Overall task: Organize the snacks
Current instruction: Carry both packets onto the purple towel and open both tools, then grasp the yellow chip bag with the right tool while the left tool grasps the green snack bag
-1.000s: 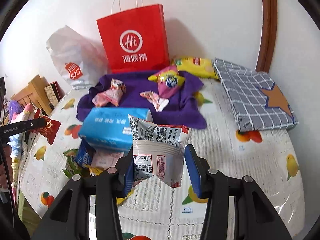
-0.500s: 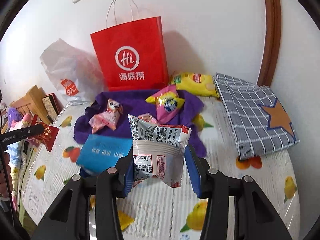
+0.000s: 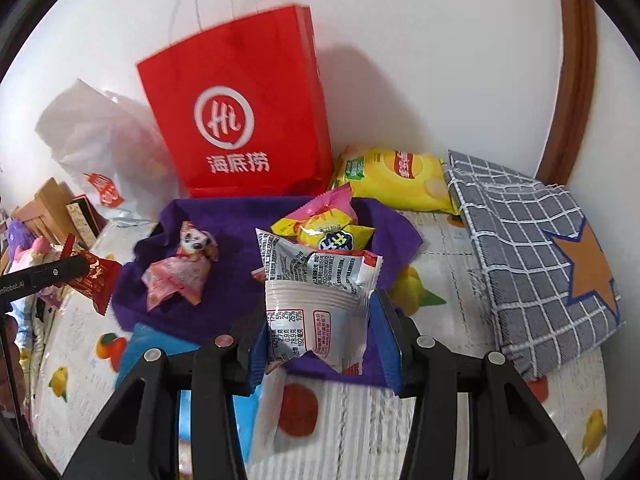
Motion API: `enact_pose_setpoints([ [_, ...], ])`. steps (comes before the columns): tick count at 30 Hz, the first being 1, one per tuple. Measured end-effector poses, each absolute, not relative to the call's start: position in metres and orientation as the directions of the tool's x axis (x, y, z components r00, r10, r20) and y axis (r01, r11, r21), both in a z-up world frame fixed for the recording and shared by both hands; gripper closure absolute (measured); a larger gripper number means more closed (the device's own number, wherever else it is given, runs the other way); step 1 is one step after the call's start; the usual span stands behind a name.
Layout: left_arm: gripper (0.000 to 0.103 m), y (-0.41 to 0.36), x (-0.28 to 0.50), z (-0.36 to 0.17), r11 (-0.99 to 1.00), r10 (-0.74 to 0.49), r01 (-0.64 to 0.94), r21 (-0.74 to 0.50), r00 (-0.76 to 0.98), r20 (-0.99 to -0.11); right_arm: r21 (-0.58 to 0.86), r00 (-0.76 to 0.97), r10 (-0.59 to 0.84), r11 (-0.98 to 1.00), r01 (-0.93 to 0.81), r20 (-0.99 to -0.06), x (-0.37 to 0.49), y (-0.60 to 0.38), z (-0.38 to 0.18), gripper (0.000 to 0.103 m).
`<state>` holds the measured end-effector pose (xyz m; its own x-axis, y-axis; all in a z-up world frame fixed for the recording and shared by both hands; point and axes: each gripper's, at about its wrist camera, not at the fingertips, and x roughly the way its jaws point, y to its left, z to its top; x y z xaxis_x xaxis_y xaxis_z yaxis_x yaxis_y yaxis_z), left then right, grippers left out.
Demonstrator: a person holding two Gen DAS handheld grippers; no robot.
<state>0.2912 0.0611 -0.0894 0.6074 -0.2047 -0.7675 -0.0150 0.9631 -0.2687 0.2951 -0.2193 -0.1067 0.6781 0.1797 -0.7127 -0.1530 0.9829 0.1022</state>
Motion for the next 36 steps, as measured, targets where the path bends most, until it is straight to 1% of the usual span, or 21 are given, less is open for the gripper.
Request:
enact_pose_setpoints([
  [11, 0.08, 0.036, 0.336, -0.122, 0.956, -0.258, 0.024, -0.293, 0.548, -0.796, 0.102, 0.633, 0.183, 0.981, -0.163, -0.752, 0.347, -0.217, -0.145, 0.057],
  [21, 0.079, 0.032, 0.352, -0.151, 0.942, -0.298, 0.009, -0.334, 0.478, -0.826, 0.066, 0.607, 0.177, 0.978, -0.2, -0.775, 0.354, -0.206, -0.158, 0.052],
  [23, 0.079, 0.032, 0.353, -0.154, 0.937, -0.313, 0.012, -0.348, 0.468, -0.827, 0.057, 0.619, 0.164, 0.98, -0.189, -0.768, 0.351, -0.207, -0.155, 0.046],
  [24, 0.078, 0.032, 0.353, -0.155, 0.936, -0.317, 0.016, -0.351, 0.464, -0.827, 0.056, 0.621, 0.162, 0.981, -0.187, -0.766, 0.348, -0.208, -0.152, 0.037],
  [25, 0.077, 0.031, 0.353, -0.154, 0.937, -0.318, 0.019, -0.349, 0.462, -0.828, 0.056, 0.624, 0.163, 0.981, -0.187, -0.765, 0.346, -0.209, -0.149, 0.031],
  [26, 0.073, 0.031, 0.352, -0.153, 0.938, -0.316, 0.021, -0.346, 0.46, -0.83, 0.056, 0.631, 0.164, 0.981, -0.187, -0.759, 0.341, -0.21, -0.145, 0.03],
  [27, 0.064, 0.032, 0.351, -0.152, 0.939, -0.312, 0.018, -0.342, 0.457, -0.833, 0.056, 0.639, 0.164, 0.981, -0.186, -0.751, 0.336, -0.211, -0.141, 0.03],
  [28, 0.058, 0.033, 0.35, -0.15, 0.941, -0.306, 0.012, -0.337, 0.456, -0.836, 0.058, 0.643, 0.164, 0.981, -0.184, -0.748, 0.332, -0.211, -0.139, 0.03],
  [29, 0.044, 0.034, 0.348, -0.147, 0.944, -0.296, 0.006, -0.331, 0.463, -0.836, 0.064, 0.645, 0.168, 0.981, -0.182, -0.746, 0.326, -0.212, -0.135, 0.03],
  [30, 0.04, 0.037, 0.343, -0.142, 0.946, -0.284, 0.001, -0.323, 0.481, -0.83, 0.072, 0.647, 0.175, 0.981, -0.183, -0.742, 0.32, -0.213, -0.133, 0.03],
  [36, 0.038, 0.052, 0.317, -0.118, 0.95, -0.254, -0.024, -0.313, 0.528, -0.811, 0.077, 0.666, 0.183, 0.98, -0.186, -0.723, 0.273, -0.211, -0.12, 0.03],
])
